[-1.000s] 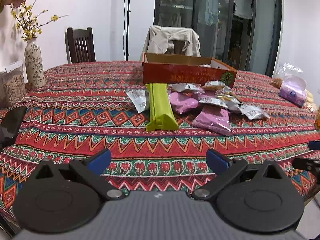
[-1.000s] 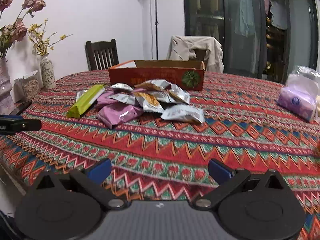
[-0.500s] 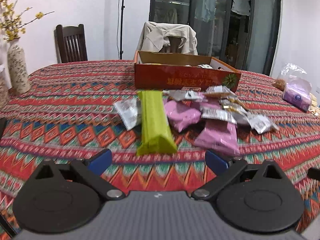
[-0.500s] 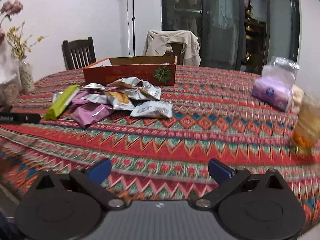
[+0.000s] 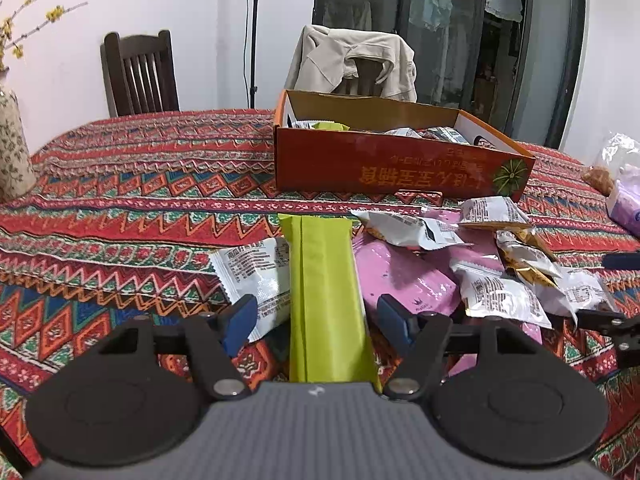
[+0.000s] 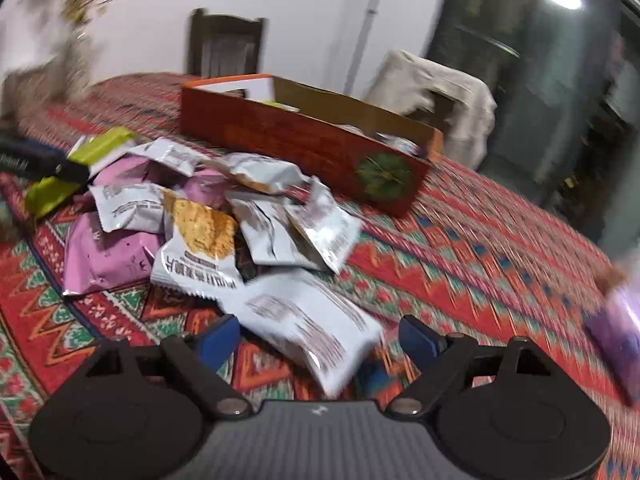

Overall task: Organize snacks
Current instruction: 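Grasp the second lime-green bar with the left tool while the right tool grasps a white packet, then release the green bar and white packet into the orange box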

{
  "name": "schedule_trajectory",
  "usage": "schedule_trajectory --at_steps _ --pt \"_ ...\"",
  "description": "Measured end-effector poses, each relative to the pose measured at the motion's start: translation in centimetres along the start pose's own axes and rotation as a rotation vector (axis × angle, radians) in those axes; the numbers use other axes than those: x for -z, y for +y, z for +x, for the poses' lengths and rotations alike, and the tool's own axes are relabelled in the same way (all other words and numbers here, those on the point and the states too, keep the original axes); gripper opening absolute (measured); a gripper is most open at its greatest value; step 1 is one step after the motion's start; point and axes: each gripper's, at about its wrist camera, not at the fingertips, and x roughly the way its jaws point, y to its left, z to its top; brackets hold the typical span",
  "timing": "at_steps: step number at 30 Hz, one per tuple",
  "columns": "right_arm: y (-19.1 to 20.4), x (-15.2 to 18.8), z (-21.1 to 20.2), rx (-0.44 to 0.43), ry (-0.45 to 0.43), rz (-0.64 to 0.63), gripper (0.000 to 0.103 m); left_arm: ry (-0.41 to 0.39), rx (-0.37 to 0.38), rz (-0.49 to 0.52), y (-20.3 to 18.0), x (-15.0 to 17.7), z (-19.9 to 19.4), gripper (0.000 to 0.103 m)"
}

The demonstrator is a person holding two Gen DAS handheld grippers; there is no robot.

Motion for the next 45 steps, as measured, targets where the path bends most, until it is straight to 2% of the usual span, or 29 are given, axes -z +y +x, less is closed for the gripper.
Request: schedule_trajectory --at_steps 4,6,8,11,12,17,19,25,31,33,35,39,42,45 --pt "-0.4 -1.3 1.7 -0.051 -0.010 -0.062 0.086 0.000 0.014 -0.009 0.2 -0.2 0.4 0.067" --pt "-1.2 -1.8 2.3 -0.069 0.010 -0.031 0.084 0.000 0.029 -0.003 0.0 -0.3 0.3 0.050" --pt "-2.6 -1.6 2.4 -0.130 0.028 0.037 0.068 0.010 0.051 0.001 0.0 -0.4 0.2 0.040" --pt "-3.5 -0.5 1.6 -0.133 0.043 0.130 0.060 0.025 0.030 0.004 -0.2 -0.2 -0.6 0.035" --pt "-3.4 -0.1 1.0 -0.123 0.041 0.141 0.054 0.019 0.030 0.007 -0.3 0.0 -1.2 0.035" --pt "-2.2 2.8 -2.4 -0.043 0.034 0.256 0.051 0.031 0.036 0.003 -0.2 1.3 -3.6 0.035" --pt "-1.2 3.8 -3.8 -0.011 0.028 0.278 0.047 0.035 0.037 -0.005 -0.1 1.8 -4.3 0.035" --pt "0.2 5.3 -6.6 0.001 0.014 0.297 0.045 0.025 0.031 -0.024 0.1 2.3 -5.9 0.034" --pt "0.1 5.1 -7.8 0.021 -0.018 0.305 0.044 0.001 0.035 -0.035 0.1 1.8 -6.9 0.034" --pt "-0.2 4.6 -8.0 0.020 -0.031 0.303 0.044 -0.016 0.060 -0.037 0.3 0.7 -7.2 0.034" --pt "-0.8 3.5 -8.3 0.002 -0.063 0.301 0.044 -0.038 0.131 -0.049 0.5 -1.3 -7.3 0.034" --pt "-2.5 -0.8 -8.2 -0.052 -0.149 0.279 0.044 -0.064 0.248 -0.041 0.4 -7.1 -5.6 0.034" --pt "-3.5 -5.0 -7.0 -0.075 -0.206 0.242 0.044 -0.084 0.278 -0.020 -0.1 -12.2 -3.0 0.034" --pt "-4.2 -9.7 -4.7 -0.087 -0.241 0.196 0.044 -0.085 0.258 -0.013 -1.1 -17.0 1.0 0.034"
